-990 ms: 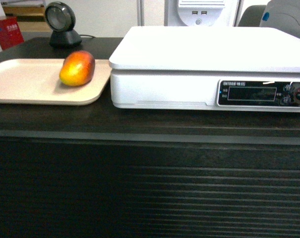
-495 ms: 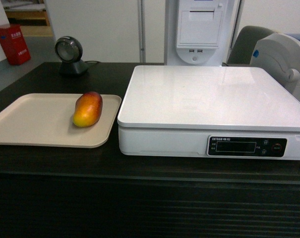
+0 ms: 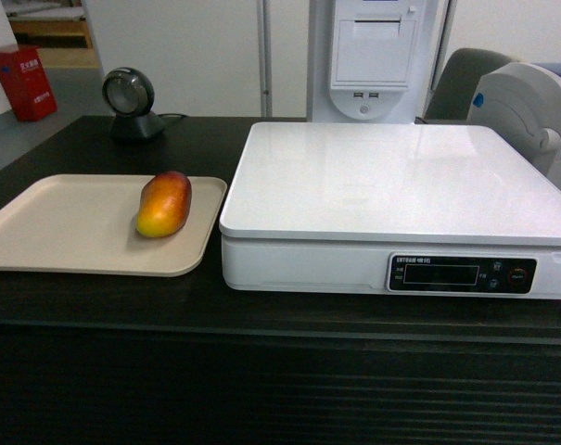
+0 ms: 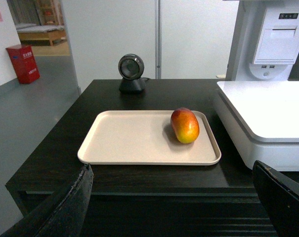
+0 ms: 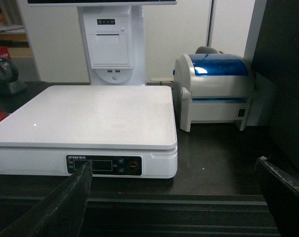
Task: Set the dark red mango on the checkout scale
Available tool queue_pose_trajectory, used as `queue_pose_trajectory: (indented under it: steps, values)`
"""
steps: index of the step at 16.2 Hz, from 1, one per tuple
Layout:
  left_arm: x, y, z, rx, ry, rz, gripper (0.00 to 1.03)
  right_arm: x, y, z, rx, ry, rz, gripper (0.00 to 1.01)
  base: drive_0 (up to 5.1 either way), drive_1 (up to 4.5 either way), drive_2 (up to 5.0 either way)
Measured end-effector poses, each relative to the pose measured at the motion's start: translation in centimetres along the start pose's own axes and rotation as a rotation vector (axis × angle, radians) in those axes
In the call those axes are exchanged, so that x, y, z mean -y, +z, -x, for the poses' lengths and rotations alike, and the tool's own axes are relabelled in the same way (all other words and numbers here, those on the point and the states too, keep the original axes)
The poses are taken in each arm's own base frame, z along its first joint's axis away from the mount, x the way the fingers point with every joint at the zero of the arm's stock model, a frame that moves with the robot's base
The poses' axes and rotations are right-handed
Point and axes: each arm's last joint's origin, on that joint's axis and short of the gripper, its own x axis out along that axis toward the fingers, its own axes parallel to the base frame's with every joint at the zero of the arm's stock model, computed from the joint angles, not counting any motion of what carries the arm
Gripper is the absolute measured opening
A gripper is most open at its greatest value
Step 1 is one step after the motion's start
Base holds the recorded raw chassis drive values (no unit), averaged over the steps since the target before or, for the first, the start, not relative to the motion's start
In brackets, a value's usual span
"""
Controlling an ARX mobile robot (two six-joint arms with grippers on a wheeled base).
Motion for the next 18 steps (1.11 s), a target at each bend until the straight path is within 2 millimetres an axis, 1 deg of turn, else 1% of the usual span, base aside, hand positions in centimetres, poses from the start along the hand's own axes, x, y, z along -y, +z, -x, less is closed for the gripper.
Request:
queue_pose_trajectory:
  steps: [16,17,18]
  values:
    - [0.00,0.00,0.00,0.000,0.000,0.000,0.98,0.00,0.00,0.00,0.000,0.000,0.000,0.98,0.0,0.00,0.0]
    - [0.00,-0.08,-0.01,-0.011,0.014,0.003,0.98,0.00,0.00,0.00,0.000,0.000,0.000,0.98,0.0,0.00,0.0]
    - [0.42,-0.23,-0.16,-0.083,0.117,0.020,0.98,0.00,0.00,0.00,0.000,-0.001,0.000,0.98,0.0,0.00,0.0]
